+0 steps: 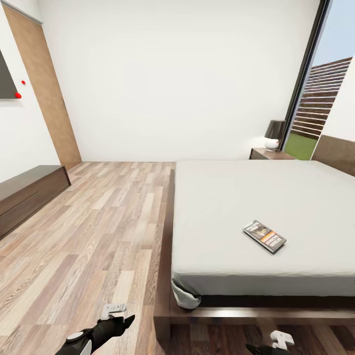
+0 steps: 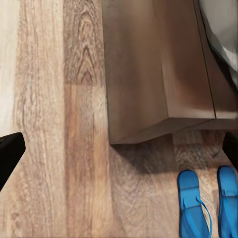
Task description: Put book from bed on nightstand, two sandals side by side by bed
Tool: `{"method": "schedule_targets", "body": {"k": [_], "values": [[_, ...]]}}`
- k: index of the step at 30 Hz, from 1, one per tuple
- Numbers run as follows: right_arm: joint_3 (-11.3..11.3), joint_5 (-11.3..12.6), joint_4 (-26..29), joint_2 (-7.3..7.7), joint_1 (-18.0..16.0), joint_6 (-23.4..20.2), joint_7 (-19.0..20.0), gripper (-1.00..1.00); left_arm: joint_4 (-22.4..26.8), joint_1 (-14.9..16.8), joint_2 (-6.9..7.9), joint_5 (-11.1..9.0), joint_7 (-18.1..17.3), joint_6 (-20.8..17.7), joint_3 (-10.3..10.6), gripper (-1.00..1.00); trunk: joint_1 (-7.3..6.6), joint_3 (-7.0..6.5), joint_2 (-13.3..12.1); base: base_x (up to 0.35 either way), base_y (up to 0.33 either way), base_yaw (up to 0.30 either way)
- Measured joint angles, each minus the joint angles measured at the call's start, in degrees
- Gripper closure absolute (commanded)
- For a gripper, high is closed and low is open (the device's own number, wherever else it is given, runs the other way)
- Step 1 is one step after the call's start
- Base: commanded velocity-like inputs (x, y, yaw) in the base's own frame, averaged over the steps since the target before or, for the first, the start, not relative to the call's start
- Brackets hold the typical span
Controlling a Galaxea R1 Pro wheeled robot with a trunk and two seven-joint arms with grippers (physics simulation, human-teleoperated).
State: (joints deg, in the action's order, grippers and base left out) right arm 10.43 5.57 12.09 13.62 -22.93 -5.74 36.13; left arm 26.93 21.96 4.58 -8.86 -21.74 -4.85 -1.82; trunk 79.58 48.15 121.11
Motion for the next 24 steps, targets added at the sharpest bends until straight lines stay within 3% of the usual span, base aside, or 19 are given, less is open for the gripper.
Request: {"method": "schedule_targets", "body": {"k": [24], "values": [[0.00,0.00,0.00,0.00,0.00,0.00,0.01,-1.00,0.01,0.00,0.00,0.01,0.01,0.00,-0.01,-1.00,0.00,0.00,0.00,0.000,-0.014,0.000]]}}
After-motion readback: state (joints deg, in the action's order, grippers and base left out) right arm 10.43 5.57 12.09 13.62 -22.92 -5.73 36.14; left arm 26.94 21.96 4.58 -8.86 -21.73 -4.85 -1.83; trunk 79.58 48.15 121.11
